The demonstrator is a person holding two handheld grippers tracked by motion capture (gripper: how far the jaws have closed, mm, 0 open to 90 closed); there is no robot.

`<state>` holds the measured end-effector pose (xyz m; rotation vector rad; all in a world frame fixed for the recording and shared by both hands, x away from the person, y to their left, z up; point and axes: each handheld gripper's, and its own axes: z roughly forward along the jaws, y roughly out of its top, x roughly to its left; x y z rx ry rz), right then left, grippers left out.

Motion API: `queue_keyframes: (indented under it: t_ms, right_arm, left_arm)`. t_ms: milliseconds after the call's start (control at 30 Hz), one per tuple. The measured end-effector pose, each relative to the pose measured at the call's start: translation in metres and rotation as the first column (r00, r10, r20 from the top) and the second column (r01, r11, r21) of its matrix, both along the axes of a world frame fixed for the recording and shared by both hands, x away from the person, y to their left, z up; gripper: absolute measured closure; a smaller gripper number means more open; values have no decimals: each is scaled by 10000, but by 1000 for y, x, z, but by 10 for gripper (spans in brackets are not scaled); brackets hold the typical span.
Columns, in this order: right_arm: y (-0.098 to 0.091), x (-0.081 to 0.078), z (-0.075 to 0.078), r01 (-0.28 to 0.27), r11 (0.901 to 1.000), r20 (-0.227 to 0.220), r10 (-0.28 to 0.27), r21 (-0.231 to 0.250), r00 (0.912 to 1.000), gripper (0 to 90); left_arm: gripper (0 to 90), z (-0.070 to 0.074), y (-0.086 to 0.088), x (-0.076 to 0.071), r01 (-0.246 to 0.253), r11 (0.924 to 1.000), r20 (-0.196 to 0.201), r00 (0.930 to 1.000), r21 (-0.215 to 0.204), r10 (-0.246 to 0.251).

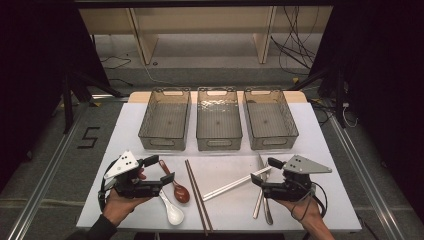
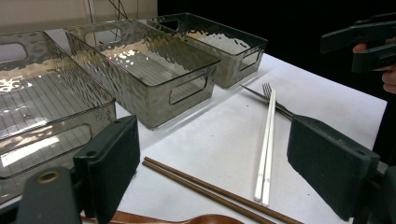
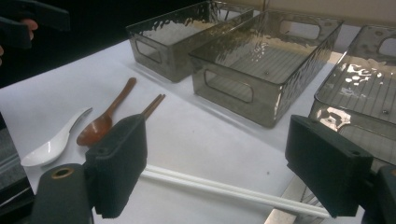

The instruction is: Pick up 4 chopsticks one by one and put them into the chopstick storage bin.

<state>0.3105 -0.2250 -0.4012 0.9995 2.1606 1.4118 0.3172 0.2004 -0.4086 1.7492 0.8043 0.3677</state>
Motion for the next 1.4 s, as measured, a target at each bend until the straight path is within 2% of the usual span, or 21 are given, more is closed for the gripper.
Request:
queue_keyframes:
  t_ms: [433, 533, 700, 733, 767, 833, 867, 900, 933, 967, 1000, 1033, 1067, 1100, 1133, 1167, 1200, 1233, 1267, 1300, 1400]
  right_arm:
    - [11, 8, 4, -920, 9867, -232, 897, -1344, 9957, 233]
    - [15, 11, 6, -1114, 9756, -118, 1111, -1893, 9937, 242]
    - [26, 24, 7, -1932, 9312, -447, 1886, -3093, 9810, 278]
    - [26, 24, 7, -1932, 9312, -447, 1886, -3093, 9810, 278]
    - [32, 28, 5, -2226, 9056, -688, 2122, -3610, 9748, 289]
    - [38, 30, 1, -2457, 8770, -777, 2349, -4128, 9689, 300]
    - [40, 32, -1, -2566, 8651, -880, 2427, -4310, 9661, 301]
    - [40, 32, -1, -2566, 8651, -880, 2427, -4310, 9661, 301]
    - [42, 33, -3, -2692, 8551, -952, 2537, -4430, 9626, 303]
    - [45, 36, -7, -2841, 8315, -1075, 2656, -4774, 9581, 320]
    - [47, 38, -9, -2956, 8171, -1173, 2742, -4949, 9545, 326]
    - [47, 38, -9, -2956, 8171, -1173, 2742, -4949, 9545, 326]
    - [49, 39, -11, -3035, 8042, -1285, 2777, -5111, 9520, 334]
    - [52, 41, -17, -3329, 7705, -1591, 2948, -5436, 9422, 352]
    - [52, 41, -17, -3329, 7705, -1591, 2948, -5436, 9422, 352]
    - [55, 42, -22, -3488, 7426, -1746, 3052, -5717, 9361, 380]
    - [55, 42, -22, -3488, 7426, -1746, 3052, -5717, 9361, 380]
    - [59, 44, -26, -3636, 7129, -1886, 3157, -5996, 9299, 409]
    - [59, 44, -26, -3636, 7129, -1886, 3157, -5996, 9299, 409]
    - [62, 46, -30, -3875, 6818, -2108, 3310, -6205, 9198, 440]
    - [64, 49, -34, -4061, 6586, -2309, 3399, -6335, 9117, 467]
  left_arm:
    - [167, 0, 0, 1, -59, 10000, 17, 10000, -47, 59]
    - [167, 0, 1, 2, -69, 10000, -36, 10000, -16, 69]
    - [167, -2, -1, 3, -91, 9999, -114, 9999, -44, 91]
    - [167, -2, -2, 3, -63, 10000, -109, 9999, 6, 63]
    - [167, -2, -1, 3, -44, 10000, -101, 9999, 19, 44]
    - [167, -2, -1, 3, -72, 10000, -84, 9999, -35, 72]
    - [167, -2, -1, 3, -89, 9999, -107, 9999, -62, 88]
    - [167, -2, 0, 3, -96, 9999, -132, 9999, -59, 95]
    - [166, -2, 0, 4, -97, 9999, -104, 9999, -40, 96]
    - [166, -2, 1, 4, -92, 9999, -103, 9999, -45, 91]
    - [166, -2, 1, 4, -89, 10000, -101, 9999, -41, 88]
    - [166, -2, 1, 4, -84, 10000, -101, 9999, -38, 83]
    - [166, -2, 0, 4, -80, 10000, -115, 9999, -45, 80]
    - [166, -2, 0, 4, -62, 10000, -92, 9999, -19, 62]
    - [166, -2, 0, 4, -65, 10000, -114, 9999, -34, 65]
    - [165, -2, 0, 4, -58, 10000, -117, 9999, -20, 57]
    - [165, -2, 0, 4, -58, 10000, -113, 9999, -17, 57]
    - [164, -2, -1, 4, -40, 10000, -90, 10000, -1, 40]
    - [164, -2, -1, 4, -32, 10000, -77, 10000, -10, 32]
    - [164, -2, -1, 4, -17, 10000, -68, 10000, 26, 17]
    - [164, -2, -1, 3, -10, 10000, -70, 10000, 47, 10]
